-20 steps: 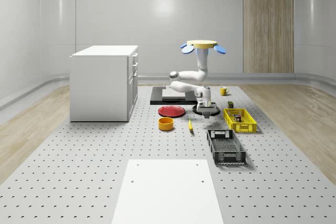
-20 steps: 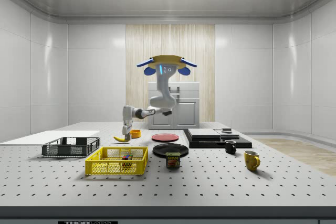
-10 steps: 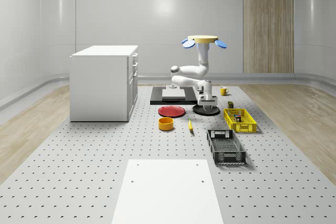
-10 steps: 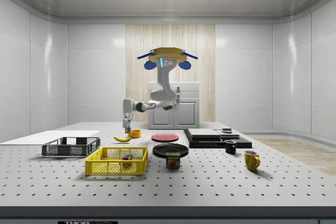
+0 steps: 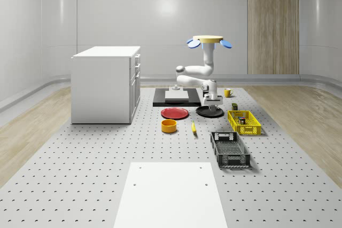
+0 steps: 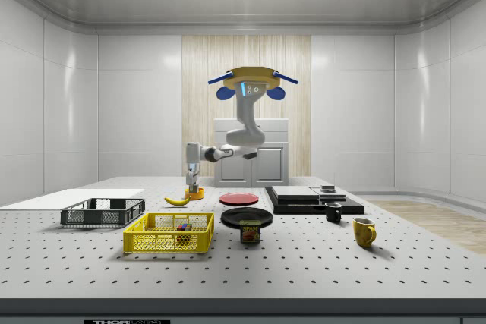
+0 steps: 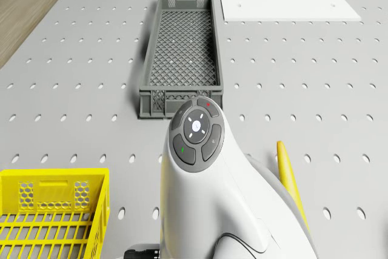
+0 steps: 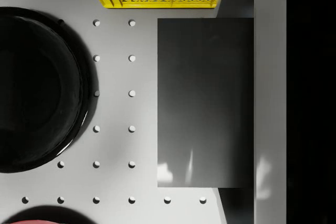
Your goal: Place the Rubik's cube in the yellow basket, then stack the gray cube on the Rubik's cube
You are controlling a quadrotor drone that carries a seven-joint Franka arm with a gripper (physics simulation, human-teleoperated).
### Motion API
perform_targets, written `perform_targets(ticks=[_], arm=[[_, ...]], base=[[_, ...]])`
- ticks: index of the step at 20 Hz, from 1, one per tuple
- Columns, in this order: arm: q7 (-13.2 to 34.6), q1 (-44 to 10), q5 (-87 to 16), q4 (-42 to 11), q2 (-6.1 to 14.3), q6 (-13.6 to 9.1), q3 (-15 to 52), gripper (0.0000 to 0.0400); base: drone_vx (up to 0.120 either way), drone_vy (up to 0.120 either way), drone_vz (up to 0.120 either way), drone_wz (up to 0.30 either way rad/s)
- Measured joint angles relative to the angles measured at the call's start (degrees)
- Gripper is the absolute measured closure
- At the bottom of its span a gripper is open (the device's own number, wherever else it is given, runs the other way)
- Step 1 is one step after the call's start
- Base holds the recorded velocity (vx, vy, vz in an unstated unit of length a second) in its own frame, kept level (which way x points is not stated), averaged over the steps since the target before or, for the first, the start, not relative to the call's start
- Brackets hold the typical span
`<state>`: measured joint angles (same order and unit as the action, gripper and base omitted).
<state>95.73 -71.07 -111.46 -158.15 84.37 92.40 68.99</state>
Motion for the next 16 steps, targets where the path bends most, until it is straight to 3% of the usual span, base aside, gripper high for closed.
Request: perform_targets(ticks=[16], arm=[[0.1, -0.2, 0.2, 0.0, 0.4, 0.4, 0.0, 0.015]], base=[[0.0, 0.12, 0.0, 0.0]])
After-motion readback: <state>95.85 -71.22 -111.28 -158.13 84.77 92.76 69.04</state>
